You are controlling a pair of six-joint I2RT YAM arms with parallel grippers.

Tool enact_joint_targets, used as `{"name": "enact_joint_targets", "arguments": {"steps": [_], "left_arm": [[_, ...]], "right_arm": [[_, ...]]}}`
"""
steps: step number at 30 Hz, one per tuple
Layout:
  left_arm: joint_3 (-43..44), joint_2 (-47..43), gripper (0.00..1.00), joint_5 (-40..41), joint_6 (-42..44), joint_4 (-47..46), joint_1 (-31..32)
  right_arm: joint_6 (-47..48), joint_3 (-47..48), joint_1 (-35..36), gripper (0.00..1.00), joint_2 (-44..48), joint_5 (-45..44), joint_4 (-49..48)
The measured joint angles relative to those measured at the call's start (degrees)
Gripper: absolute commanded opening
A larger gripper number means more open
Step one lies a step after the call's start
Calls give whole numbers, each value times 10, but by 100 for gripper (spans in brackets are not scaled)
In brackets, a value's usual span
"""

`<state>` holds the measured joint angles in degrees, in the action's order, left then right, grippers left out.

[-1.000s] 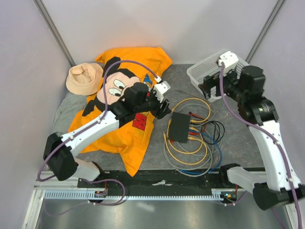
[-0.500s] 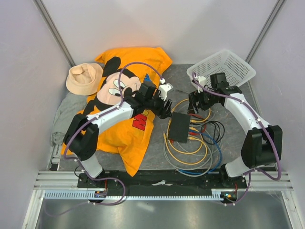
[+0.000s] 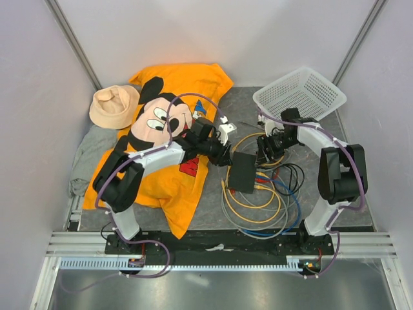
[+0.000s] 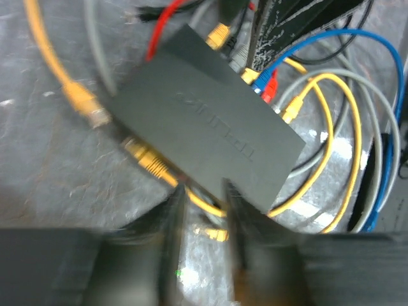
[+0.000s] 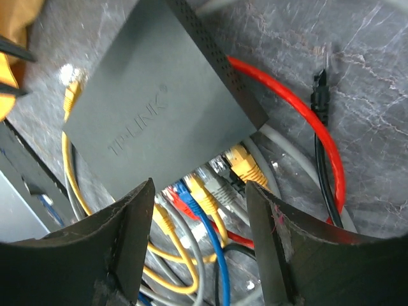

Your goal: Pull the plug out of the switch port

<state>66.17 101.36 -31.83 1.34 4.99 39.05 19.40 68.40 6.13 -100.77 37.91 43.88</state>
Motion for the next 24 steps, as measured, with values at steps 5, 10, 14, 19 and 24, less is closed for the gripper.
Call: {"name": "enact_joint_targets", "arguments": {"steps": [5,10,14,19,24], "left_arm": [[27,80,15,-2,-5,-21,15],[68,117,7,19,-10,-32,30],[88,130,6,51,-11,-26,36],[97,133,4,80,-11,-21,37],[98,133,4,95,-11,-21,37]], "right_arm": [[43,39,-3,64,-37,0,39],[68,78,-11,64,-79,2,56],[88,95,-20,61,-100,4,72],[116,107,-27,58,-118,14,99],[134,109,-30,54,-136,32,122]]}}
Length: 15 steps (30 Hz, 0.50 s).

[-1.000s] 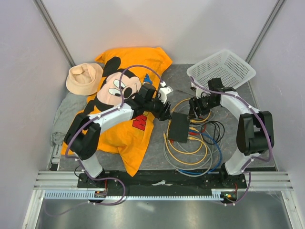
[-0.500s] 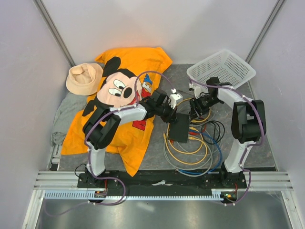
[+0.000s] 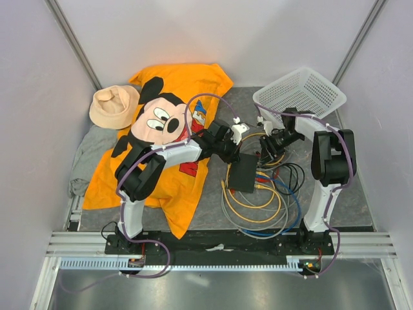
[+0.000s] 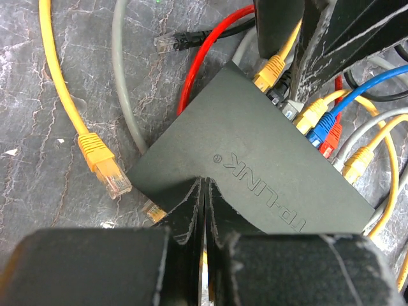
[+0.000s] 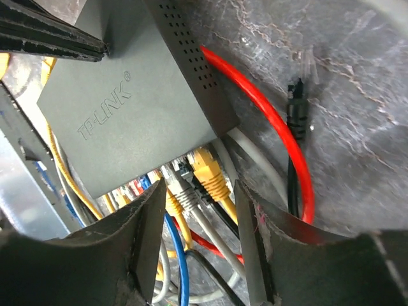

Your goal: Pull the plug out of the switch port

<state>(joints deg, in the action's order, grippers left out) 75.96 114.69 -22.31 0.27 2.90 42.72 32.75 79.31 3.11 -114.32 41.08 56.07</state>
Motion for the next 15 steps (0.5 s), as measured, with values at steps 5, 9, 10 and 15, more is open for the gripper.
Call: {"name": "enact_joint_targets", "arguments": {"steps": [5,9,10,15], "left_arm": [[-1,0,4,0,0,-1,0],[-6,-1,4,0,0,-7,0],[-8,-1,4,0,0,-10,0],[-18,-7,4,1,2,-19,0]], "right_arm": [[6,18,-2,53,-30,23,15],[4,29,-5,52,-45,43,21],[3,31,-7,52,-48,47,21],[-9,40,-22,50,-69,71,24]]}}
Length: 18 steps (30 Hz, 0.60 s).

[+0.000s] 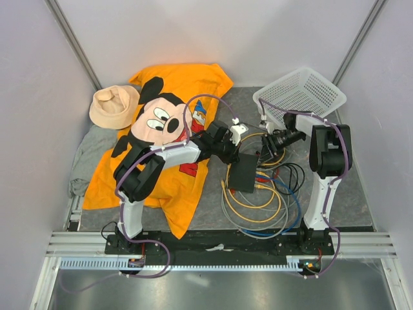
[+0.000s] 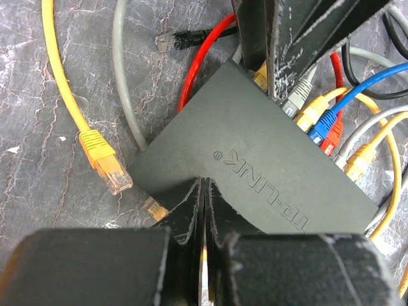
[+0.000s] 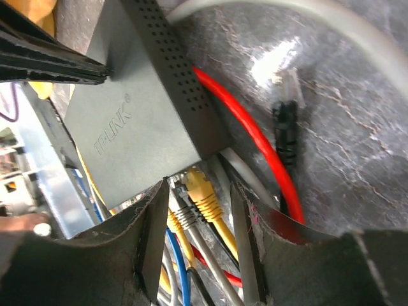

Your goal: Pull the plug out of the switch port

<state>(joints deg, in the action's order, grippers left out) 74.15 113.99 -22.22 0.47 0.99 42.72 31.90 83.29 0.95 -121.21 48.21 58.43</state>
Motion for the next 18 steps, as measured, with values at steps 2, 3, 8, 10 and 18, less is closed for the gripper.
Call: {"name": "enact_joint_targets", "arguments": {"steps": [2,3,8,10,18], "left_arm": [[-2,-1,4,1,0,-2,0],[-3,-2,4,1,1,-2,0],[-3,-2,4,2,2,-2,0],[-3,-2,4,2,3,-3,1],[-3,-2,4,3,4,-3,1]], "right_arm": [[-4,1,-9,50,-7,5,2],[-6,1,-13,50,-9,4,1],[-23,1,-27,50,-11,0,-4],[-33,0,-27,49,-11,0,-10],[-67,-9,-27,52,-11,14,-29]]}}
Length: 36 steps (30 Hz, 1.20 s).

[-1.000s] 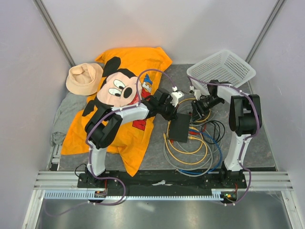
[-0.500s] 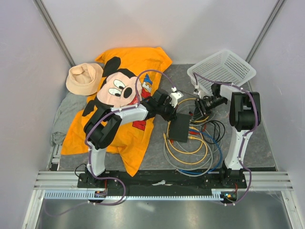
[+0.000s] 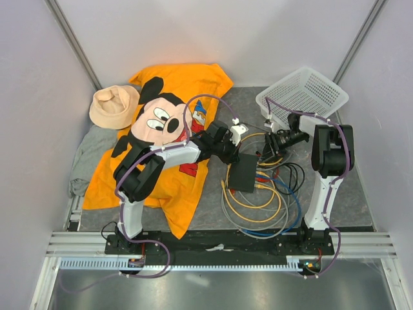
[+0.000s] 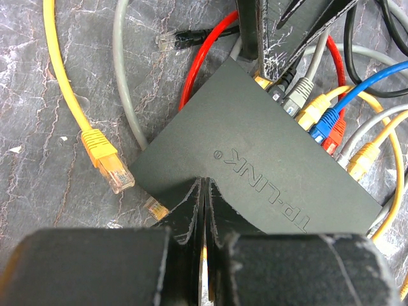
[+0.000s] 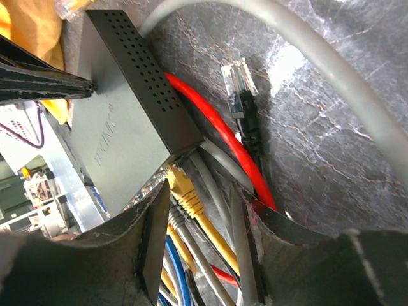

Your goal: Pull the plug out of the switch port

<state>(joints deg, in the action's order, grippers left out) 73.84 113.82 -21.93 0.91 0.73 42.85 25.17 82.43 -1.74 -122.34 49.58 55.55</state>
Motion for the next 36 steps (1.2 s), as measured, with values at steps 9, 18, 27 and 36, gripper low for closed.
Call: {"name": "enact_joint_targets", "arguments": {"steps": [9,18,27,36], "left_arm": [[0,0,4,0,0,0,0],[0,0,4,1,0,0,0],[0,0,4,5,0,0,0],[0,0,4,5,0,0,0]], "right_arm": [[-14,-1,0,49,-4,21,-10],[-19,-1,0,47,-5,22,-14],[-21,-2,2,45,-5,22,-17],[-20,-5,4,45,-5,23,-21]]}}
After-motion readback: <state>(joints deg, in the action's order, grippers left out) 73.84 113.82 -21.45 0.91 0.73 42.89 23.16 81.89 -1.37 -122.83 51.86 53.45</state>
